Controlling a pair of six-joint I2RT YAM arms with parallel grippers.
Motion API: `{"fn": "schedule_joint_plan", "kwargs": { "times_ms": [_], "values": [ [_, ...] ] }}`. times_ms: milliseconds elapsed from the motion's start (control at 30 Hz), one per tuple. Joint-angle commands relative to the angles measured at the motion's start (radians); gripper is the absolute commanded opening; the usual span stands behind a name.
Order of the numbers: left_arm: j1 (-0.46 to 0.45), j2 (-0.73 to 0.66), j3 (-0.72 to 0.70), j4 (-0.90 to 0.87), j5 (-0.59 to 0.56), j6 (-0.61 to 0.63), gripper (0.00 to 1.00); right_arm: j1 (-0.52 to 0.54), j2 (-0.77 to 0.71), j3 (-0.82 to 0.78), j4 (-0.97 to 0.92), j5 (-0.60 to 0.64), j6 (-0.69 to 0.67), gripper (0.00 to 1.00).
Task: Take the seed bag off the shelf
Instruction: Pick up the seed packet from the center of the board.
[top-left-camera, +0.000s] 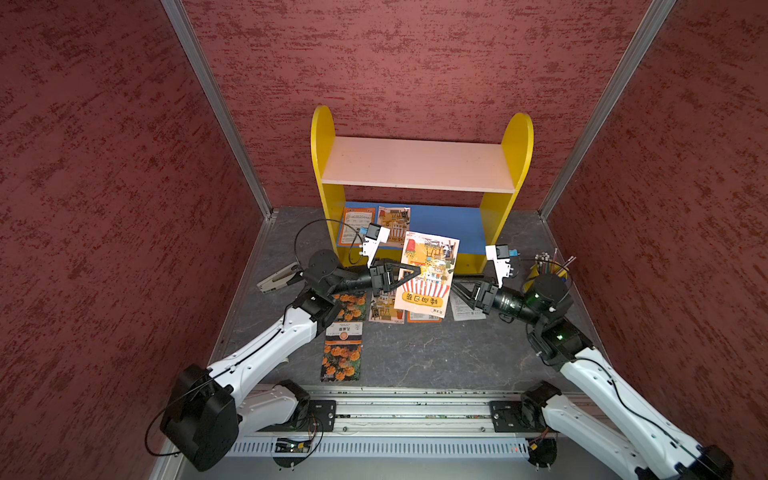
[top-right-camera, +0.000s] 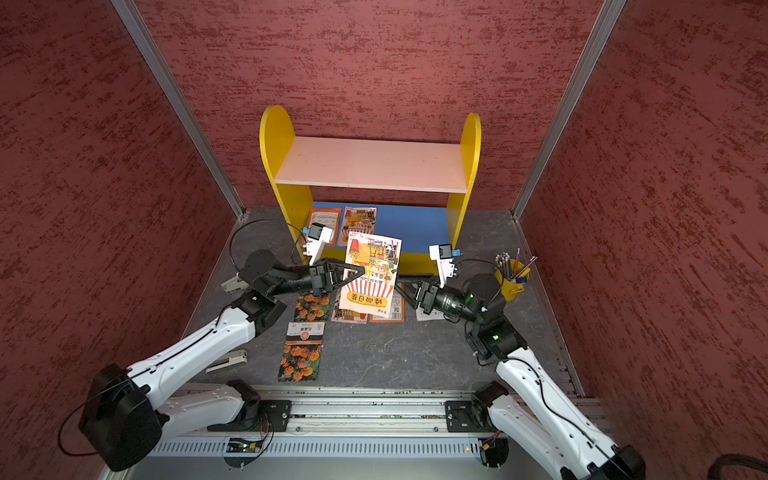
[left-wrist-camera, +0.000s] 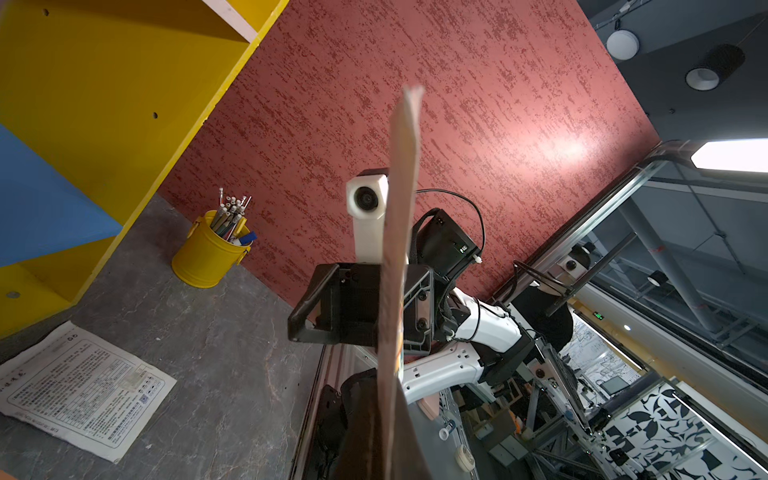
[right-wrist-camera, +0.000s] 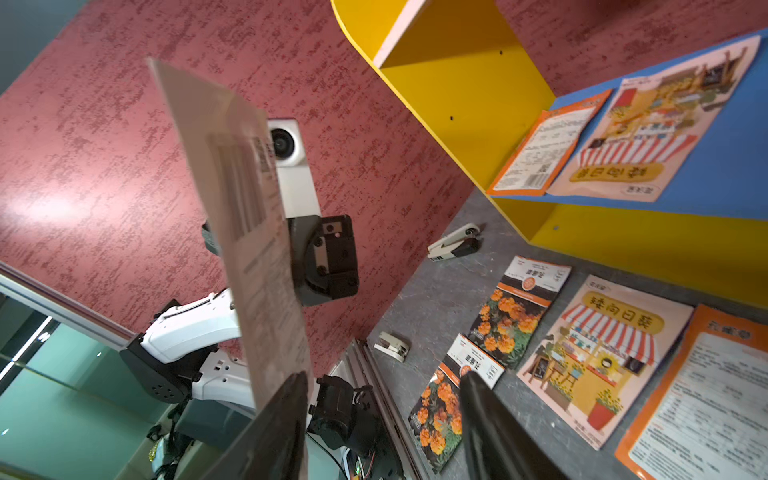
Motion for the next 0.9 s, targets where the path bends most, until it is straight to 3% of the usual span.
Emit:
{"fn": "schedule_joint_plan", "kwargs": {
  "times_ms": [0,200,367,567,667,867],
  "values": [
    [0.001,-0.002,-0.008,0.033,-0.038,0.003,0.0,0.005,-0.022,0.028,0.058,-0.016,0.009,0.58],
    [0.011,-0.027,-0.006,-0.02,-0.053,0.032,0.0,0.006,-0.066,0.018,0.057,-0.028,0.018,0.56],
    [0.005,-0.009,0.002,0.008,-0.044,0.018,0.0,0.008,-0.014,0.015,0.187,-0.101,0.088,0.6],
    [-0.006,0.004,0.012,0.03,-0.036,0.005,0.0,0.012,0.045,0.042,0.196,-0.076,0.062,0.58],
    [-0.01,0.006,0.015,0.02,-0.035,0.011,0.0,0.013,0.062,0.057,0.207,-0.071,0.055,0.46],
    [-0.01,0.013,0.013,0.007,-0.04,0.019,0.0,0.019,0.077,0.083,0.201,-0.077,0.054,0.12]
  ]
}}
